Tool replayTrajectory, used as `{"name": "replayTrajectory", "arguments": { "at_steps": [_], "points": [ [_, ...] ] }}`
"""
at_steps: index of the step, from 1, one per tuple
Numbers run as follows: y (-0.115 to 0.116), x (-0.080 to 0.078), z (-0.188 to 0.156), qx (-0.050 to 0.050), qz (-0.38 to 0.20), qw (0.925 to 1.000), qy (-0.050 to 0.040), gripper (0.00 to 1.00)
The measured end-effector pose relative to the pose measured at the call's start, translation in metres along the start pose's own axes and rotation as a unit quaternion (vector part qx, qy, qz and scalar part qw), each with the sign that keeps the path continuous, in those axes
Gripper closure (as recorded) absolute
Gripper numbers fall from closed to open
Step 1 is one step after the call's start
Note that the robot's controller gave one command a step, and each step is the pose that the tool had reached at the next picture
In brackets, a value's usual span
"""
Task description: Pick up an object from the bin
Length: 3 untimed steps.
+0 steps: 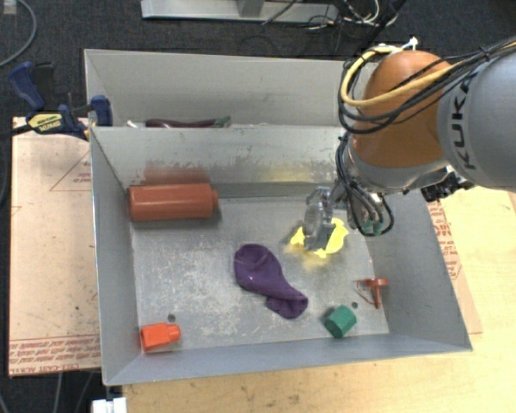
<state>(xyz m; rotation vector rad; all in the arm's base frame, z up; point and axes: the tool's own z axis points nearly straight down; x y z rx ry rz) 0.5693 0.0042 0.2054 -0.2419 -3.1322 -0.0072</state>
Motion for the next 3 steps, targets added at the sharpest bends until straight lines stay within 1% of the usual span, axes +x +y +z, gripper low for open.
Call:
{"name": "replayTrajectory", "arguments": {
  "at_steps": [1, 2, 3],
  "points": [
    [0.0, 0.0, 0.0, 0.0, 0.0, 1.0, 0.0006, 0.0],
    [0.0, 0.0, 0.0, 0.0, 0.0, 1.0, 0.0007, 0.0],
    [-0.002, -0.029, 0.034, -0.001, -0.017, 0.9999, -0.0042, 0.0]
  ]
}}
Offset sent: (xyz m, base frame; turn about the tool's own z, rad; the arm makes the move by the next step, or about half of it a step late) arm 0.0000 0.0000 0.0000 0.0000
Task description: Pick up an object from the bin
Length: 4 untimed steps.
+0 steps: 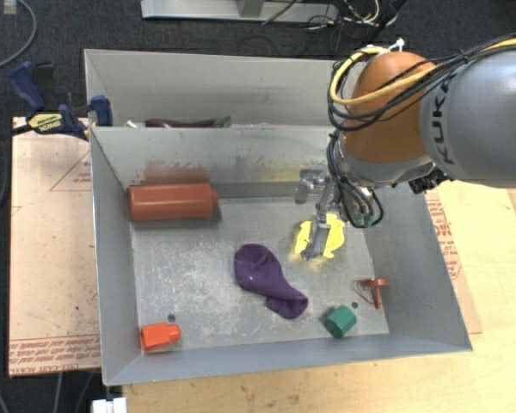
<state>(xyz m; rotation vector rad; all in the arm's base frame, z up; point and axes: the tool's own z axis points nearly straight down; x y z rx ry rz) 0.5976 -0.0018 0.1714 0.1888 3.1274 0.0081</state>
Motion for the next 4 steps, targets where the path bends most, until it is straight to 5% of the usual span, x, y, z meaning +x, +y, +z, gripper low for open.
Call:
{"name": "replayTrajectory", "arguments": {
  "at_steps": [1, 2, 3, 4],
  "points": [
    [-0.043, -0.013, 0.042, 0.0, -0.046, 0.9989, 0.0032, 0.0],
    [-0.072, -0.043, 0.081, 0.0, -0.037, 0.9993, -0.0025, 0.0],
    [-0.049, -0.017, 0.097, -0.001, 0.032, 0.9995, 0.0014, 1.0],
    [-0.048, -0.017, 0.097, -0.001, 0.031, 0.9995, 0.0013, 1.0]
  ]
}}
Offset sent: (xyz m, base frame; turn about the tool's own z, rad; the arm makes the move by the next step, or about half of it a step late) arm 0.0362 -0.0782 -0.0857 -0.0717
